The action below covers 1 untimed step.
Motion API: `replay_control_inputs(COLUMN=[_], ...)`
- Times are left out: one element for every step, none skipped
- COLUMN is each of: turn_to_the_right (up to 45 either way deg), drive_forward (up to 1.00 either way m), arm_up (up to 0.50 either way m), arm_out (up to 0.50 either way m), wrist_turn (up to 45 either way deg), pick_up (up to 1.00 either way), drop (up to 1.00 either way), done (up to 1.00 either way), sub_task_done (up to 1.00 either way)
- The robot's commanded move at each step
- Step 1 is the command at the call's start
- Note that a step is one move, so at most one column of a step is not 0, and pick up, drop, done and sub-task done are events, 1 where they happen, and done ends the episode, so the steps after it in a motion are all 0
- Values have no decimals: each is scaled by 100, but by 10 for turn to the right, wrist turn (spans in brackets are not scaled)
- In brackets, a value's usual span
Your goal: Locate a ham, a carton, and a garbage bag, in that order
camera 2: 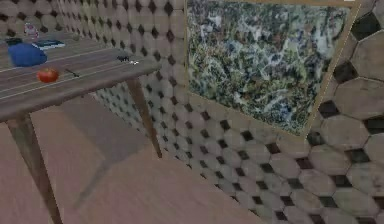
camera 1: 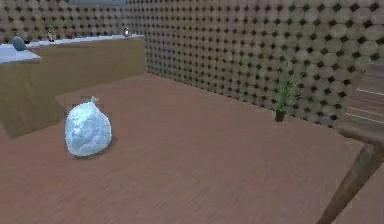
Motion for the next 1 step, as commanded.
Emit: replay_control_inputs(turn_to_the_right=[0], drive_forward=[100], arm_up=[0], arm_out=[0], wrist_turn=[0], pick_up=[0], drop=[0], done=[0], sub_task_done=[0])
